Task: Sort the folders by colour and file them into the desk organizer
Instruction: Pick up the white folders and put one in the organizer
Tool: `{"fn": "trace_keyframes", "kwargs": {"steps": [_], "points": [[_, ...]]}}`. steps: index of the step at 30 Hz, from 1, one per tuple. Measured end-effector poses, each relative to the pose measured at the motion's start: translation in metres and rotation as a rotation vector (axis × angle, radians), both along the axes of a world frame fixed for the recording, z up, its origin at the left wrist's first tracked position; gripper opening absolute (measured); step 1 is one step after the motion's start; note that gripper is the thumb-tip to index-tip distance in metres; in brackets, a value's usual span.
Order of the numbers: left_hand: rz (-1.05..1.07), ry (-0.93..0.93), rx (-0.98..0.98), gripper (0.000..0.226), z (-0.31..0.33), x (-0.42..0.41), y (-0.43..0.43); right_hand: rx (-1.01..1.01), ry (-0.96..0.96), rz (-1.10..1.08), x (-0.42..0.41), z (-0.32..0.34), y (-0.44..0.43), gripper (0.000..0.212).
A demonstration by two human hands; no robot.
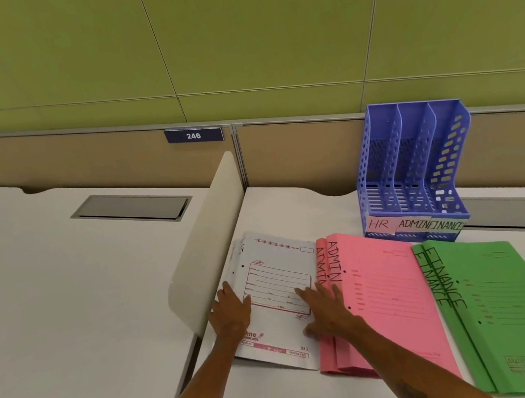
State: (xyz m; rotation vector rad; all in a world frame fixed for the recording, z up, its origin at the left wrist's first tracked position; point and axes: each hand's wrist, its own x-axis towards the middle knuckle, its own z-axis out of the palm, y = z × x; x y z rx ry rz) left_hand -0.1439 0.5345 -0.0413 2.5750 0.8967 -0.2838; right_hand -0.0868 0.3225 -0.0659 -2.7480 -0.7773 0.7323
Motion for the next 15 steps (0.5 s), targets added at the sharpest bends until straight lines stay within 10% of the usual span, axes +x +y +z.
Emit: {"fn": "trace_keyframes", "kwargs": {"steps": [15], "points": [[0.127,0.183,-0.076,0.078,0.012,0.013,0.003,-0.057,-0.042,0.039,-0.005,-0.005,0.003,0.094]]}}
